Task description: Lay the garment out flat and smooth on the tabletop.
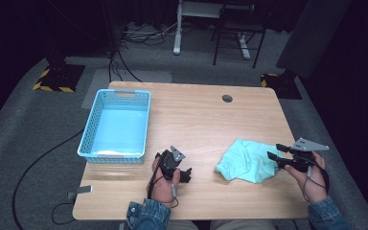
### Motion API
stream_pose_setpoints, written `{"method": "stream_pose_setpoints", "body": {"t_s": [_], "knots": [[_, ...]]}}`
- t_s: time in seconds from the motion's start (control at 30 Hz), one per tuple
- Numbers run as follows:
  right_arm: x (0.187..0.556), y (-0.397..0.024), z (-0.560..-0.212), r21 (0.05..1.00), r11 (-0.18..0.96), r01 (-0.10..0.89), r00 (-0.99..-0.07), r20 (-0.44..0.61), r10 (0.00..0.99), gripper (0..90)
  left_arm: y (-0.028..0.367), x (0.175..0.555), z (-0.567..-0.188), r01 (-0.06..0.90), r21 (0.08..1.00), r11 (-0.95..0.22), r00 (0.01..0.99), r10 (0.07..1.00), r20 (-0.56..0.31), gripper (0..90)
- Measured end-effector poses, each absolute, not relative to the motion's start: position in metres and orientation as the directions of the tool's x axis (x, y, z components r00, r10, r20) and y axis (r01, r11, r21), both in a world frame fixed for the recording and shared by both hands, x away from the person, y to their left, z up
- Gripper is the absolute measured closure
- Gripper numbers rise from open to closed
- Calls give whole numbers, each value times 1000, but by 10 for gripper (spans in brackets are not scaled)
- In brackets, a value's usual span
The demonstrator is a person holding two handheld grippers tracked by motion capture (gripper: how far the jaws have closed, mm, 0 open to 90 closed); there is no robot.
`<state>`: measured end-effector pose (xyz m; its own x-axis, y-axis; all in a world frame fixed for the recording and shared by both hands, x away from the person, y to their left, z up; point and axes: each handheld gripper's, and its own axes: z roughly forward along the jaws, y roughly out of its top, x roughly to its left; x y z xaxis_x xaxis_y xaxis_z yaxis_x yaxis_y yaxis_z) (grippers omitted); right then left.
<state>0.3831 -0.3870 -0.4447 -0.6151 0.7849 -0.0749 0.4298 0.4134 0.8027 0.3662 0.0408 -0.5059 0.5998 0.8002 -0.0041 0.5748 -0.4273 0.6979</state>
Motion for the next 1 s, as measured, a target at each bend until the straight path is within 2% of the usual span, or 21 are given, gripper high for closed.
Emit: {"method": "stream_pose_setpoints", "body": {"t_s": [0.13, 0.4, 0.43, 0.53, 0.6, 0.77, 1.0], "knots": [[386, -366, -451, 788, 453, 416, -659, -81, 748, 454, 41, 366, -506, 575, 698, -427, 600, 800, -5, 79], [397, -332, -478, 713, 525, 465, -733, -23, 680, 445, 41, 366, -506, 575, 698, -428, 600, 800, -5, 78], [400, -329, -483, 700, 535, 473, -737, -18, 675, 482, 41, 366, -506, 575, 698, -427, 600, 800, -5, 78], [404, -325, -491, 702, 534, 471, -765, 23, 644, 665, 41, 366, -506, 575, 697, -428, 600, 800, -4, 78], [401, -320, -488, 695, 573, 435, -792, -8, 611, 783, 41, 366, -506, 575, 698, -427, 600, 800, -5, 78], [394, -308, -480, 665, 660, 349, -864, -44, 502, 824, 41, 366, -506, 575, 698, -428, 600, 800, -4, 79], [404, -285, -447, 679, 675, 289, -884, -82, 461, 829, 40, 365, -506, 573, 700, -427, 598, 802, 0, 79]]}}
